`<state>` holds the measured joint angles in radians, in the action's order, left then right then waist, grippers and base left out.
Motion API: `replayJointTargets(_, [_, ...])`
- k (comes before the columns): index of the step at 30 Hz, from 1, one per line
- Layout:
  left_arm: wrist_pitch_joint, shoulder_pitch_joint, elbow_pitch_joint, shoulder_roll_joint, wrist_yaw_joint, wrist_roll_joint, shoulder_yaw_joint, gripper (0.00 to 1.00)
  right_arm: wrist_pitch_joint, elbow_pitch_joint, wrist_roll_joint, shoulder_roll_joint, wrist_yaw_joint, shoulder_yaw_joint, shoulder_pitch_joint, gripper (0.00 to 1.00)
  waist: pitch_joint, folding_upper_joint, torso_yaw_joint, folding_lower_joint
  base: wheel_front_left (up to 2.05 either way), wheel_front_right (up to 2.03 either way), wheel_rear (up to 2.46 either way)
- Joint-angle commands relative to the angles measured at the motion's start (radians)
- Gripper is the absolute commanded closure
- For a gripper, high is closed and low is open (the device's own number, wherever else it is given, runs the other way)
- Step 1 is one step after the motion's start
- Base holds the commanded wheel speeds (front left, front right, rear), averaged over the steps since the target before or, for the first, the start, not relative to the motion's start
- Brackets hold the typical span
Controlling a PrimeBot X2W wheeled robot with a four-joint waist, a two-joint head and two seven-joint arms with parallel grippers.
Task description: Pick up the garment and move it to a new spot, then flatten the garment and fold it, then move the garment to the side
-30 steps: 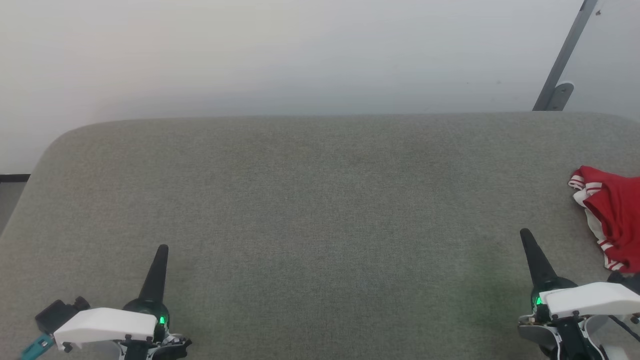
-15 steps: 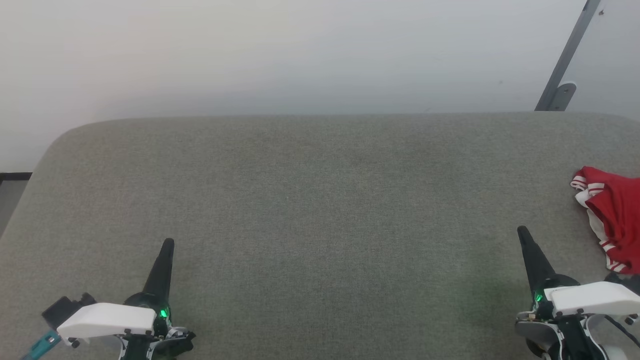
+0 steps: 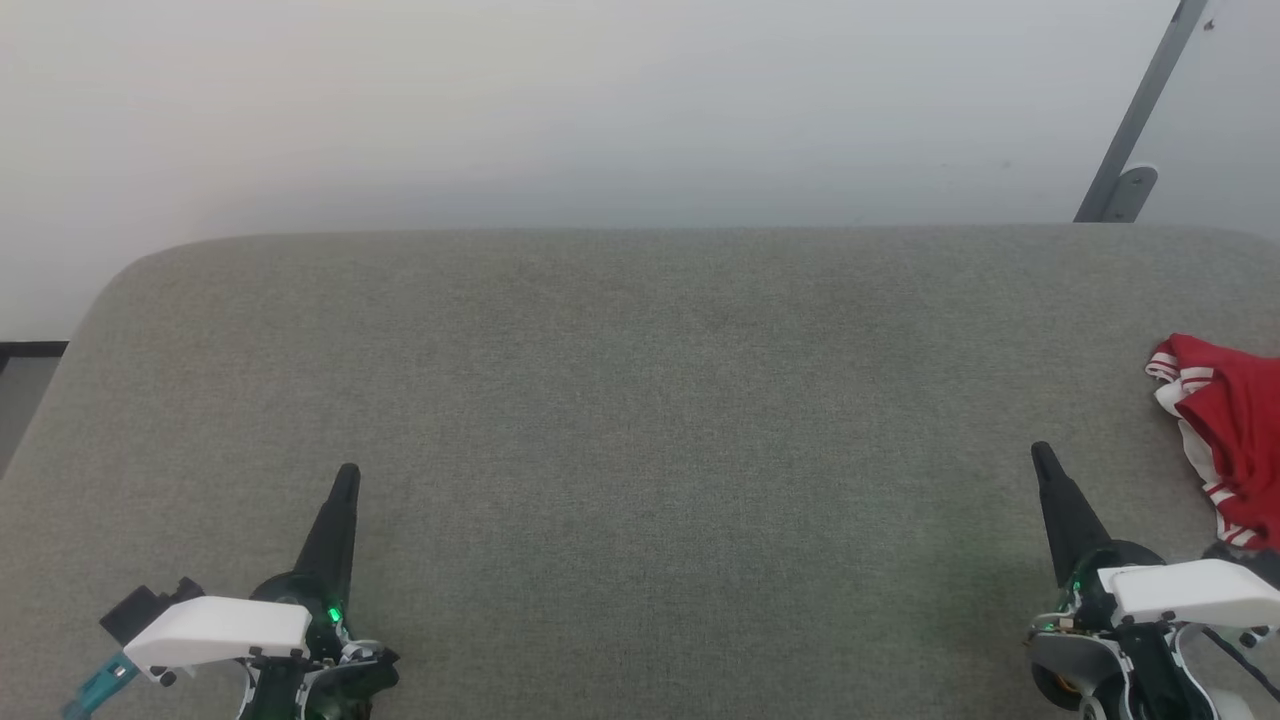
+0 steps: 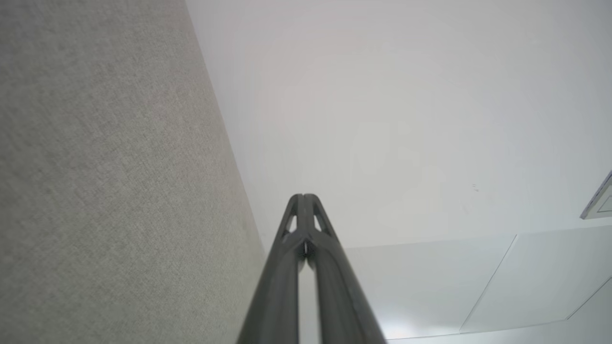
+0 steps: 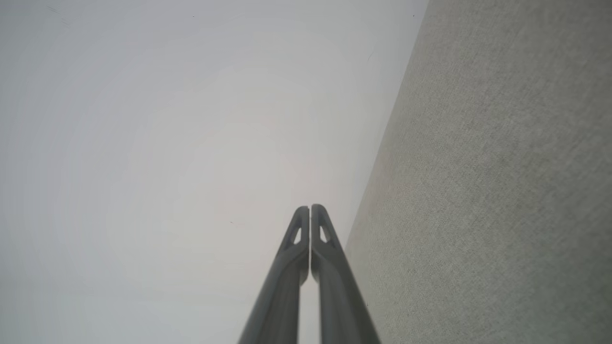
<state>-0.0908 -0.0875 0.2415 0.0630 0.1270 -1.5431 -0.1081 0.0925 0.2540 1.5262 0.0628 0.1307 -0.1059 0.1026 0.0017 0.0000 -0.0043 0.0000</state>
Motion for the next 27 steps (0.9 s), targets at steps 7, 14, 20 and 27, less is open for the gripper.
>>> replayJointTargets(7, [-0.019,-0.025,0.002,-0.01,0.006,-0.053,-0.007,1.0,0.018,-0.011,0.062,-0.012,0.0,-0.008,0.008,1.0,0.001,0.0,0.003,0.0,0.0,0.0,0.0])
replayJointTargets(14, [-0.027,-0.028,0.005,-0.016,0.006,-0.071,-0.008,1.0,0.025,-0.012,0.088,-0.015,0.0,-0.01,0.009,1.0,0.001,0.0,0.004,0.0,0.0,0.0,0.0])
replayJointTargets(20, [-0.027,-0.028,0.004,-0.016,0.006,-0.071,-0.008,1.0,0.025,-0.011,0.088,-0.015,0.0,-0.01,0.008,1.0,0.001,0.0,0.004,0.0,0.0,0.0,0.0])
replayJointTargets(27, [-0.027,-0.028,0.004,-0.016,0.006,-0.071,-0.008,1.0,0.025,-0.011,0.088,-0.015,0.0,-0.009,0.008,1.0,0.001,0.0,0.004,0.0,0.0,0.0,0.0])
